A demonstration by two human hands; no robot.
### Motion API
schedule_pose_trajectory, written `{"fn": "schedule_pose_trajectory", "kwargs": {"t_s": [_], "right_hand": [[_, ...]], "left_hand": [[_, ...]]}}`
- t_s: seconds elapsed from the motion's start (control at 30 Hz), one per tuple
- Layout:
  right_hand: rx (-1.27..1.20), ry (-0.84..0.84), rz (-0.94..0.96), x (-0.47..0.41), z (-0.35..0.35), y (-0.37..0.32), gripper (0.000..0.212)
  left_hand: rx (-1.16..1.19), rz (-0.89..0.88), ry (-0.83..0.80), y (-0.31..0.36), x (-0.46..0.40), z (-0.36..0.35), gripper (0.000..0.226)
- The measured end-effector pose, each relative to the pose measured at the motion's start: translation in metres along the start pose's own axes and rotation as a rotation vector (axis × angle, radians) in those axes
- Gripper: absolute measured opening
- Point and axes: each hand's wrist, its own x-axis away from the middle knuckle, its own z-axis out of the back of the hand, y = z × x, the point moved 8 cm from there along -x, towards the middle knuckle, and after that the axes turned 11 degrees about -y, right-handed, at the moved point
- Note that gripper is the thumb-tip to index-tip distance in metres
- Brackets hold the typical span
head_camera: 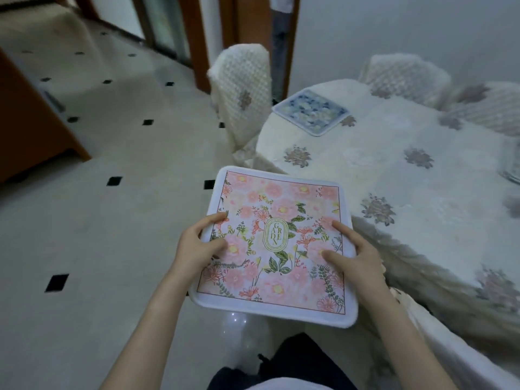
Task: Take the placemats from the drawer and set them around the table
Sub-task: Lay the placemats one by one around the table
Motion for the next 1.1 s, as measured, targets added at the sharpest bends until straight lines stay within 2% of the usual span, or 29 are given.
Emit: {"fn": "schedule_pose_trajectory", "kwargs": {"t_s": [0.17, 0.33, 0.53, 0.7, 0.87, 1.0, 1.1], "right_hand": [[-0.045, 0.157, -0.011, -0.017, 0.016, -0.003, 0.063], [-0.074, 0.256, 0.000, -0.050, 0.042, -0.013, 0.063], [-0.026, 0.358, -0.024, -0.121, 0.088, -0.021, 0.062], [-0.131, 0.433, -0.045, -0.179, 0.125, -0.029, 0.059], [-0.118, 0.534, -0.107, -0.223, 0.159, -0.022, 0.059], [-0.054, 0.633, -0.189, -0.257, 0.183, -0.002, 0.062], [0.007, 0.690, -0.232, -0.280, 0.195, 0.019, 0.063]], "left_hand": [[-0.042, 0.001, -0.179, 0.017, -0.070, -0.019, 0.054], [-0.109, -0.026, -0.287, 0.043, -0.144, -0.049, 0.053], [-0.170, -0.063, -0.394, 0.080, -0.243, -0.091, 0.054], [-0.192, -0.073, -0.486, 0.098, -0.331, -0.135, 0.052], [-0.245, -0.072, -0.601, 0.095, -0.398, -0.184, 0.054], [-0.317, -0.071, -0.743, 0.073, -0.455, -0.230, 0.056], [-0.378, -0.101, -0.789, 0.051, -0.490, -0.256, 0.057]]}}
